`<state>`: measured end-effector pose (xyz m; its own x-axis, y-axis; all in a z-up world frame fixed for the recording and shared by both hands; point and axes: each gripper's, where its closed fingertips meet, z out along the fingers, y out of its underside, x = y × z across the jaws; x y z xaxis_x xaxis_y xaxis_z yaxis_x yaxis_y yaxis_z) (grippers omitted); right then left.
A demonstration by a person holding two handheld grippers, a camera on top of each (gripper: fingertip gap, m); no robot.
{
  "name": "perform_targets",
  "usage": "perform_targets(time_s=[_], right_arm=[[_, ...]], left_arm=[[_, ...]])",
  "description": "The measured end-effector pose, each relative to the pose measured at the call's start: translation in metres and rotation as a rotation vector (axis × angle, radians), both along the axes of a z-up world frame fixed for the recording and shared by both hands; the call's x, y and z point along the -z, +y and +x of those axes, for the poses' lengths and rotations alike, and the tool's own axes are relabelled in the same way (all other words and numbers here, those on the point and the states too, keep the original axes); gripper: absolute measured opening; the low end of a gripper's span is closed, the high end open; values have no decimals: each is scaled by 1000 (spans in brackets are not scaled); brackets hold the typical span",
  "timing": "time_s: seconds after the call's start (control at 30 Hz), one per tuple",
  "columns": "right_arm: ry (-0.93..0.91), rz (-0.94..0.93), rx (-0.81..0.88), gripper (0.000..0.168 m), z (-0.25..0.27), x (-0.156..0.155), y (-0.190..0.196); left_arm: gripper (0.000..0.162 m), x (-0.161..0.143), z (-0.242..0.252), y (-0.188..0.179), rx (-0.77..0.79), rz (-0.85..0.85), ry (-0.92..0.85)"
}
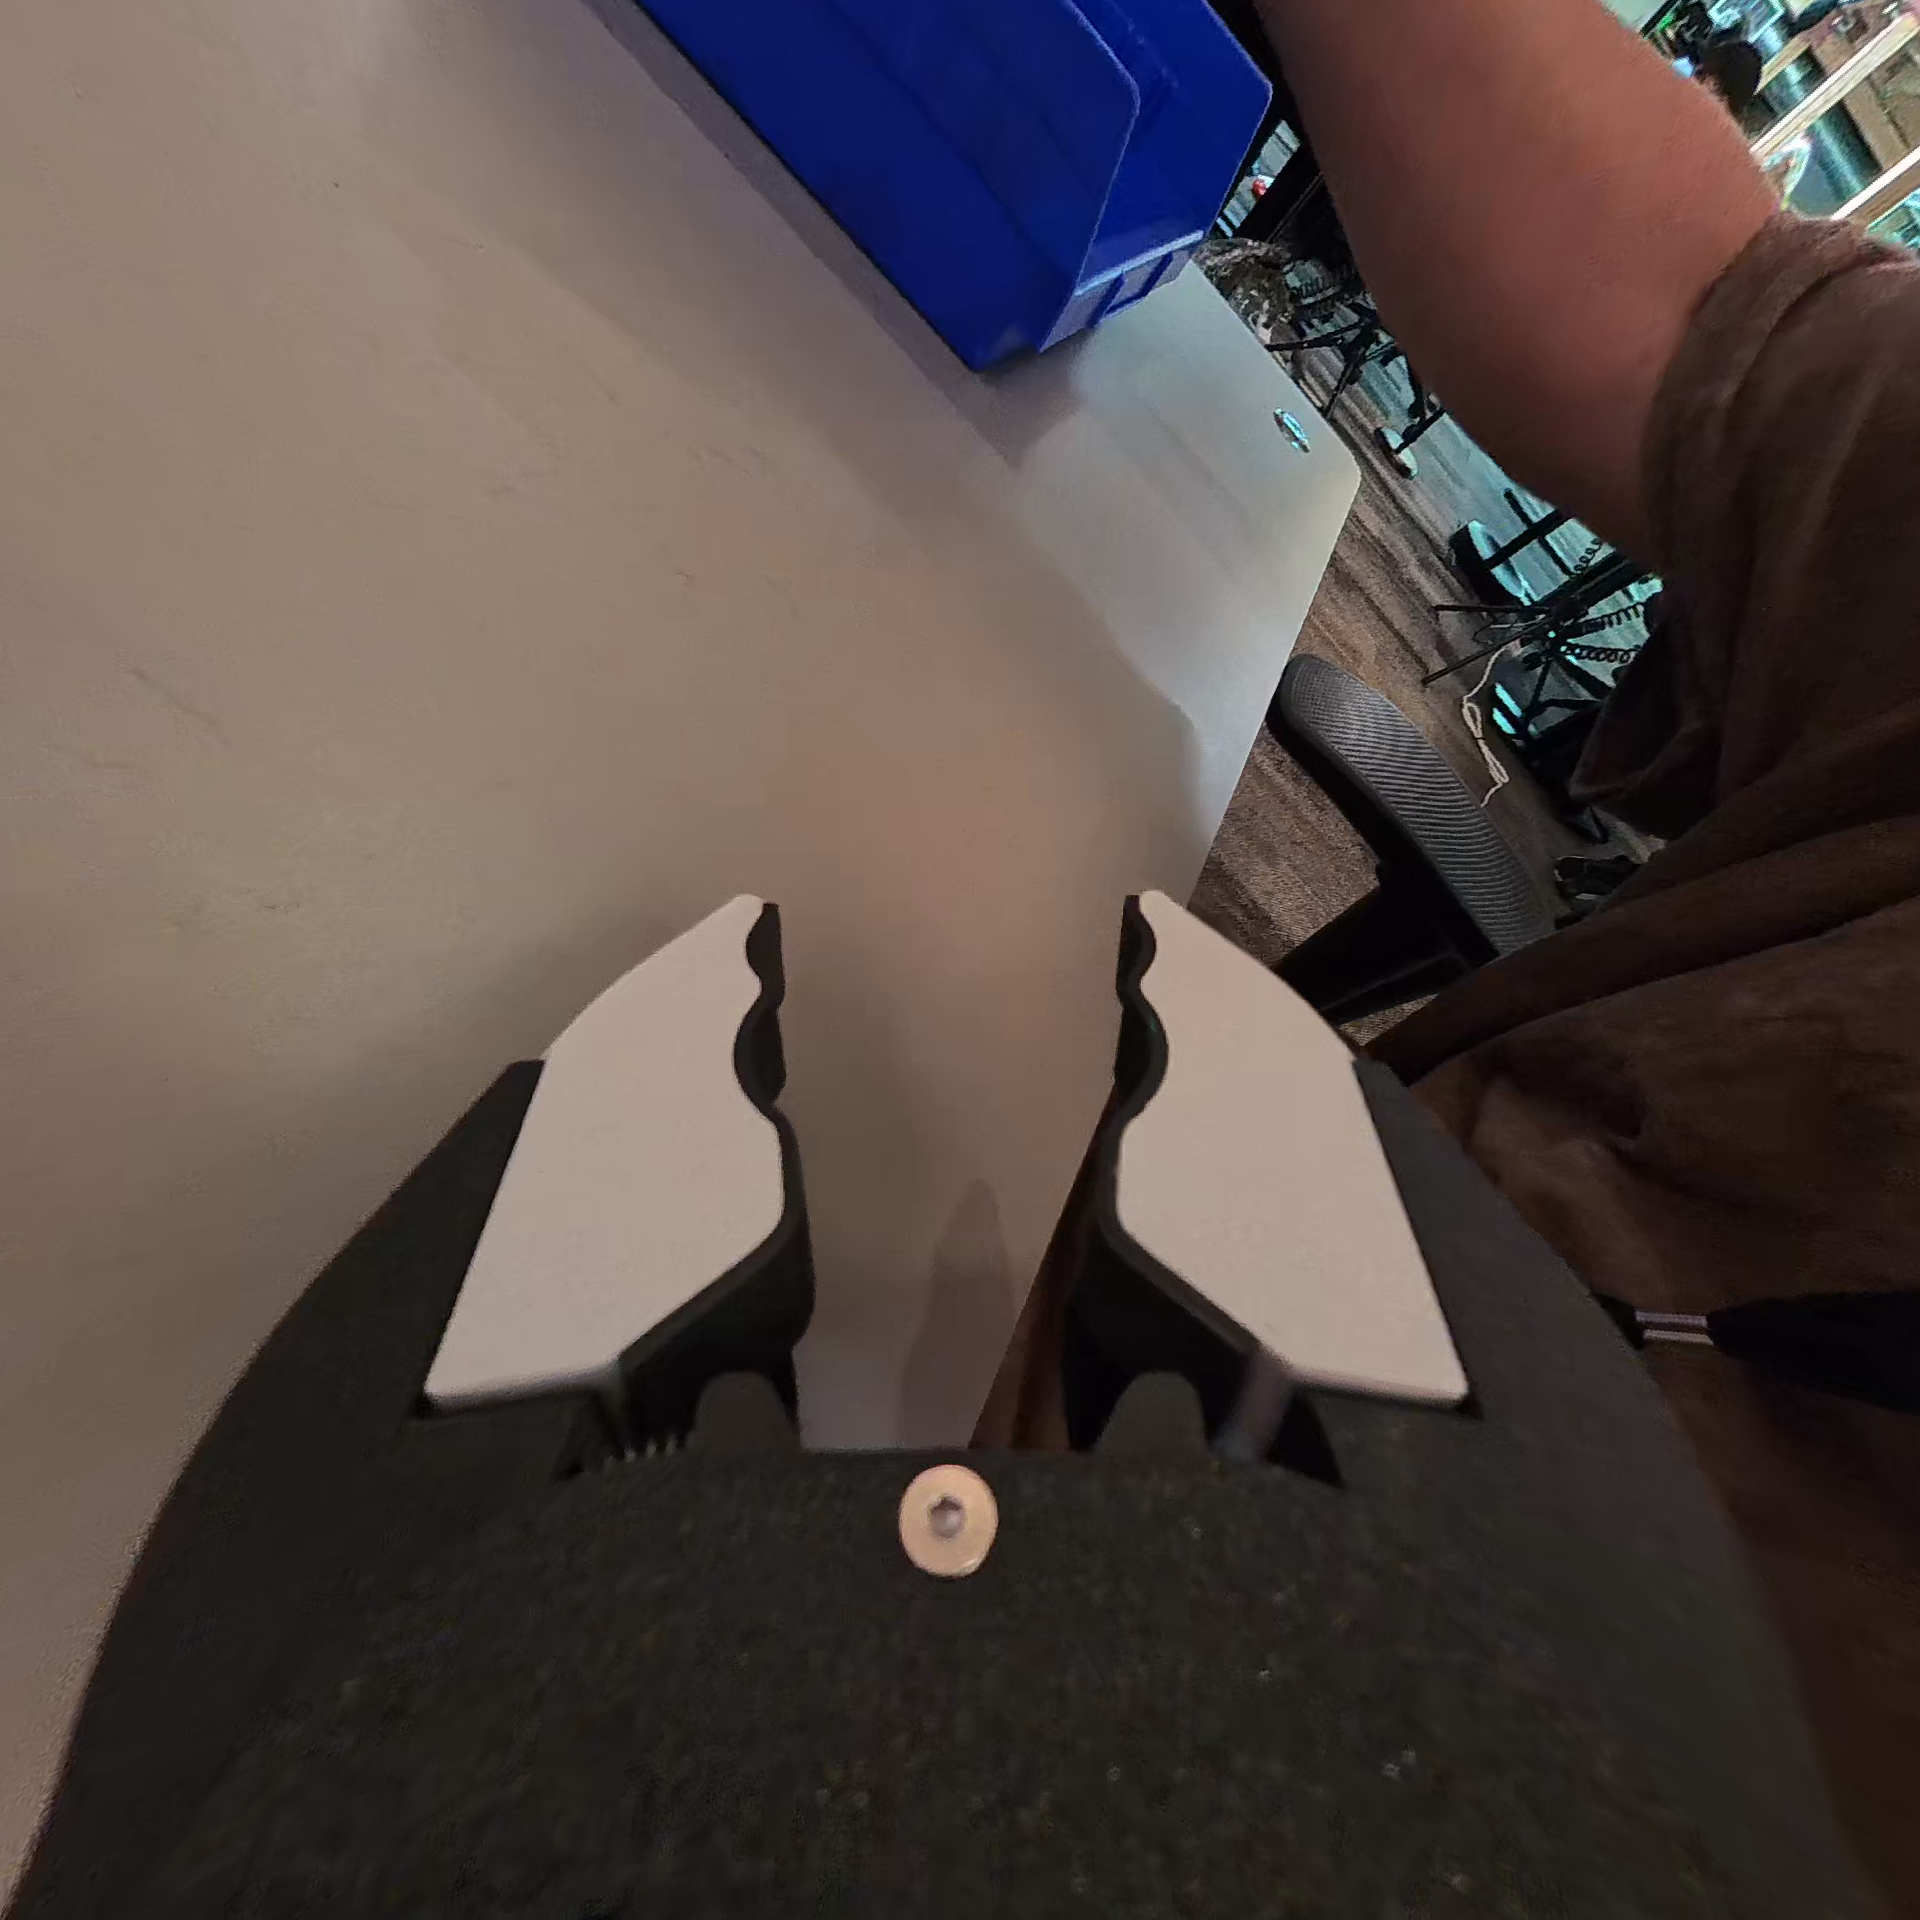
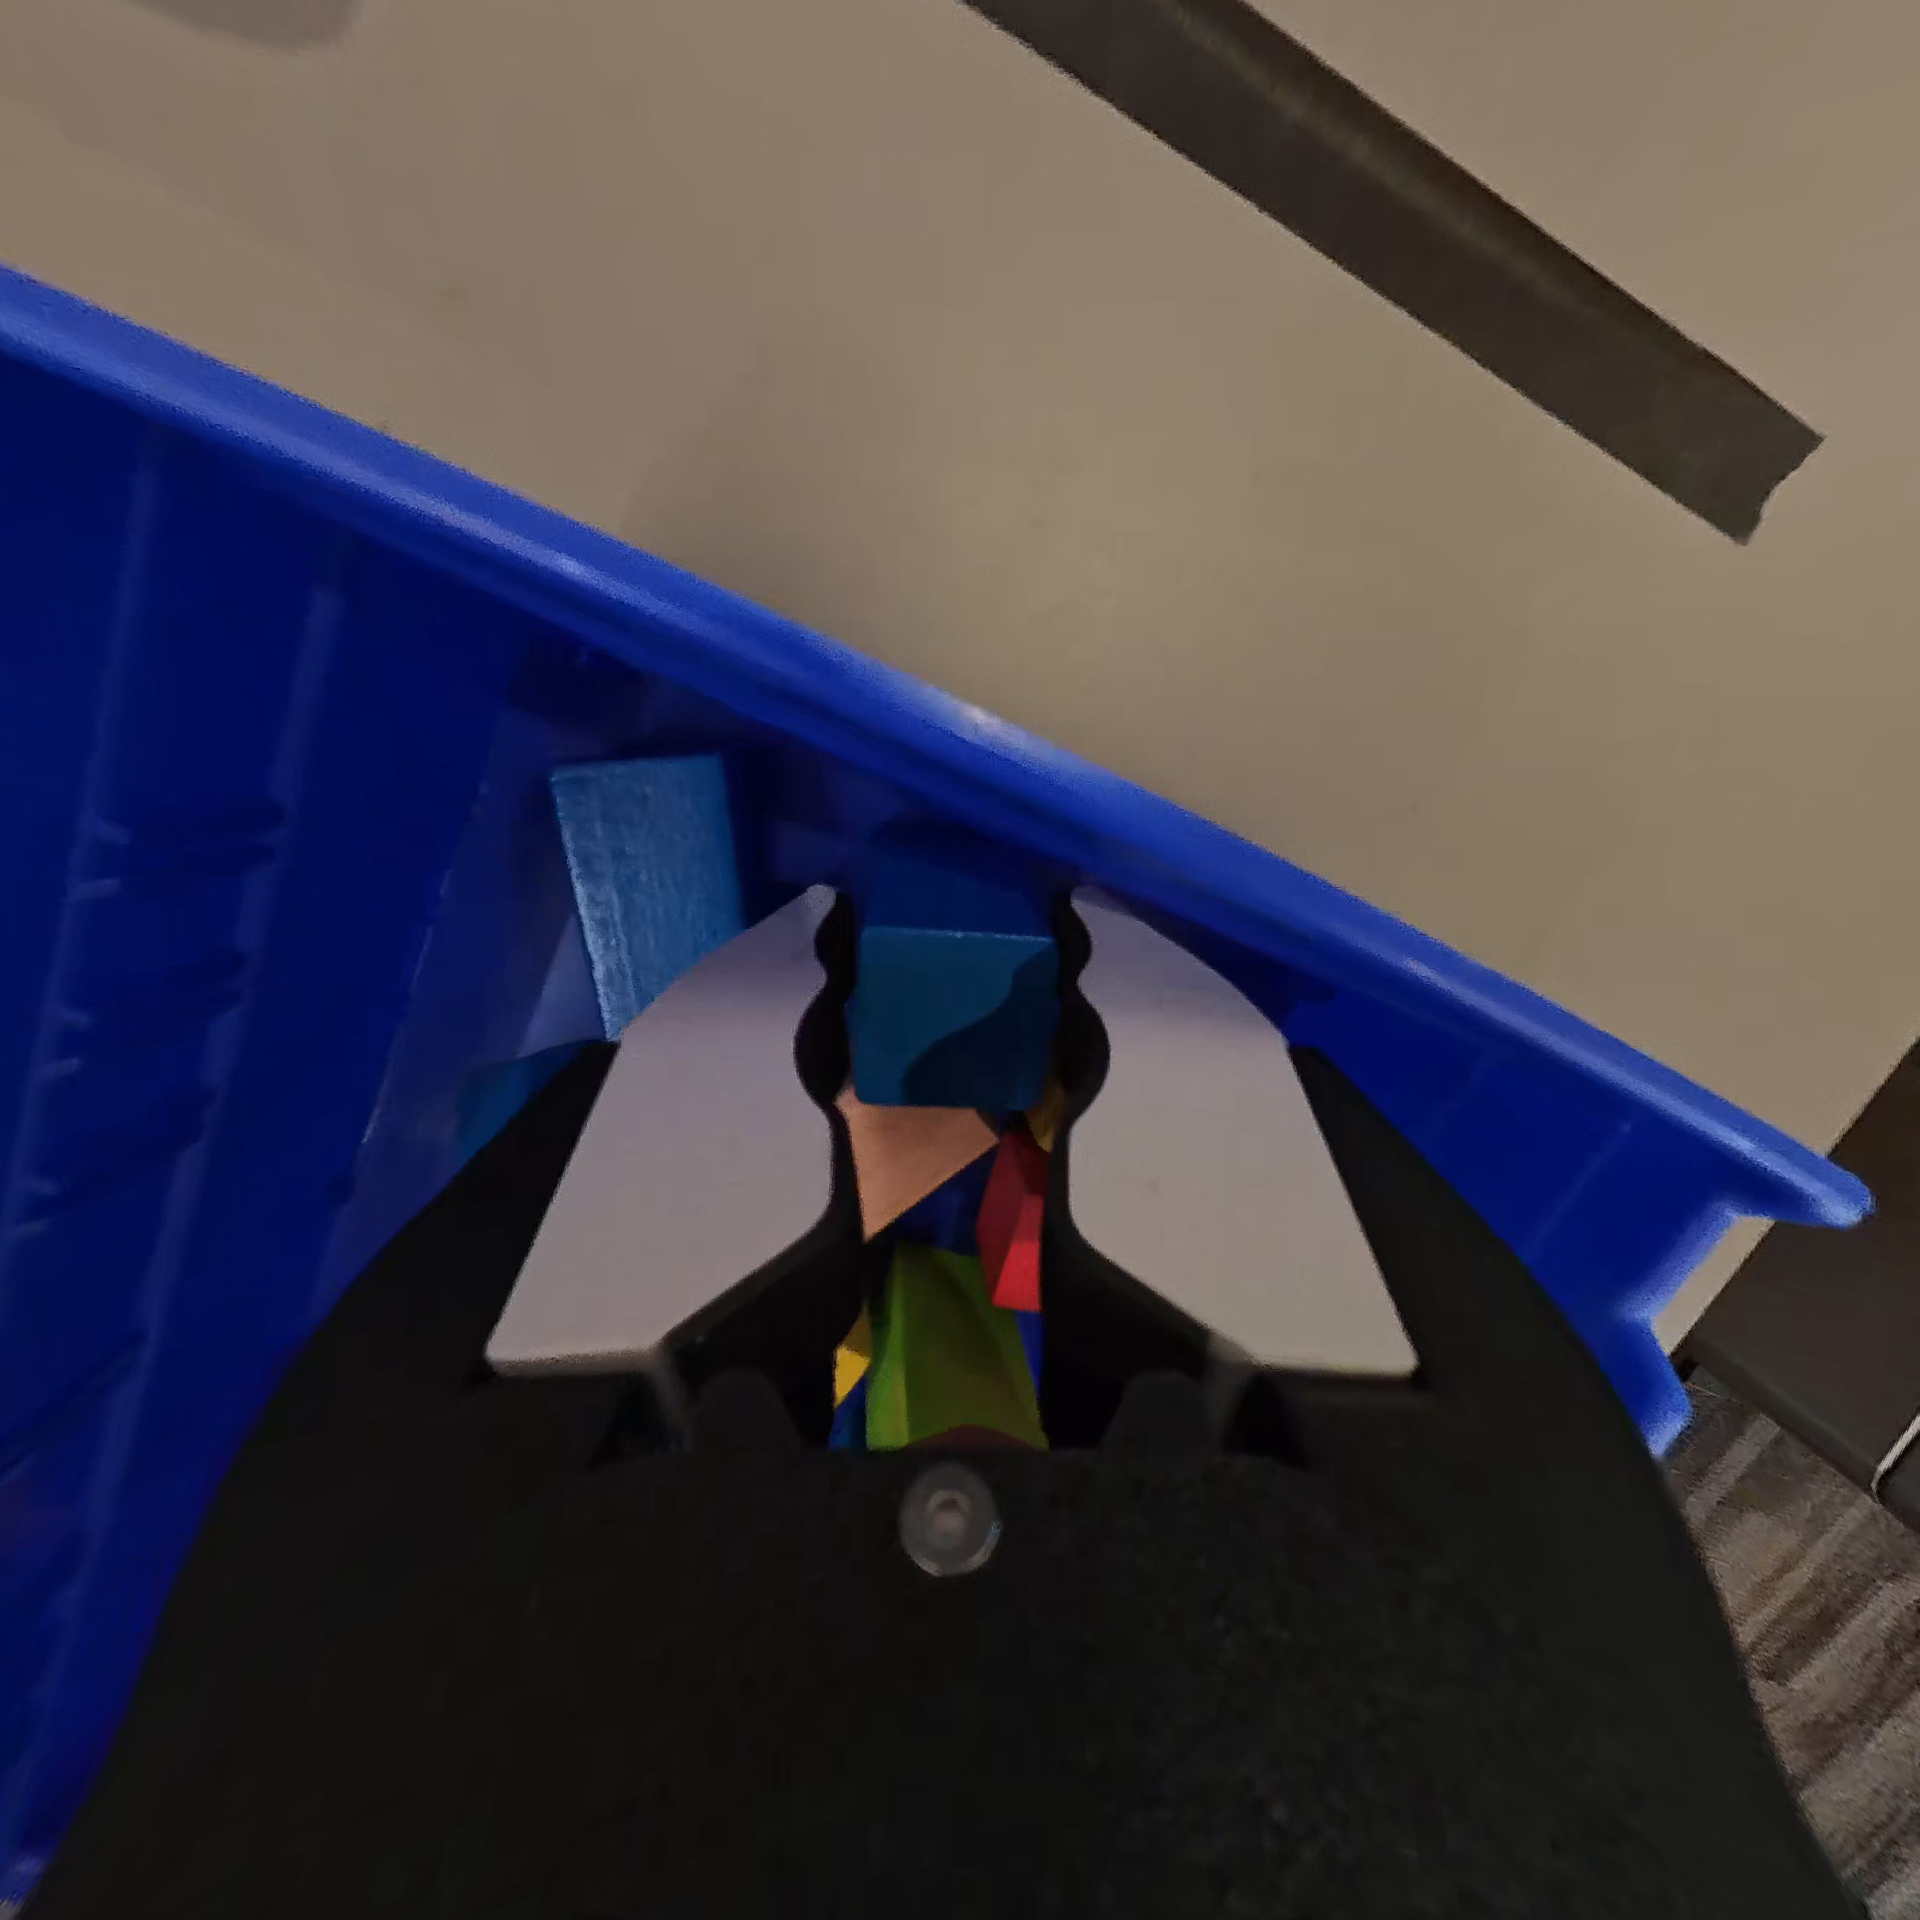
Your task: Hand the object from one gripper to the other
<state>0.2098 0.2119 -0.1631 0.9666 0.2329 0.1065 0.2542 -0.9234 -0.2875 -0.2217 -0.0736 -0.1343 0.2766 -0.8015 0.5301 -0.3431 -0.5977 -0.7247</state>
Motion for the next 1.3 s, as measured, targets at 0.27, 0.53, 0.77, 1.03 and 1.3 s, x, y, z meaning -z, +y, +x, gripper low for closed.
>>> perform_targets(time_s=[0.27, 0.53, 0.77, 1.03, 1.3], right_arm=[[86, 431, -22, 59, -28, -113, -35], [710, 1091, -303, 56, -193, -181, -209], [820, 986, -339, 57, -264, -104, -278], [519, 951, -508, 53, -287, -68, -283], [292, 957, -670, 53, -303, -57, -289]], left_arm=[[62, -9, -7, 8, -44, 2, -41], [72, -20, -22, 33, -167, 239, -3], [95, -27, -29, 48, -276, 506, 62], [86, -38, -64, 55, -192, 442, 257], [85, -28, -177, 158, -233, 1, 880]])
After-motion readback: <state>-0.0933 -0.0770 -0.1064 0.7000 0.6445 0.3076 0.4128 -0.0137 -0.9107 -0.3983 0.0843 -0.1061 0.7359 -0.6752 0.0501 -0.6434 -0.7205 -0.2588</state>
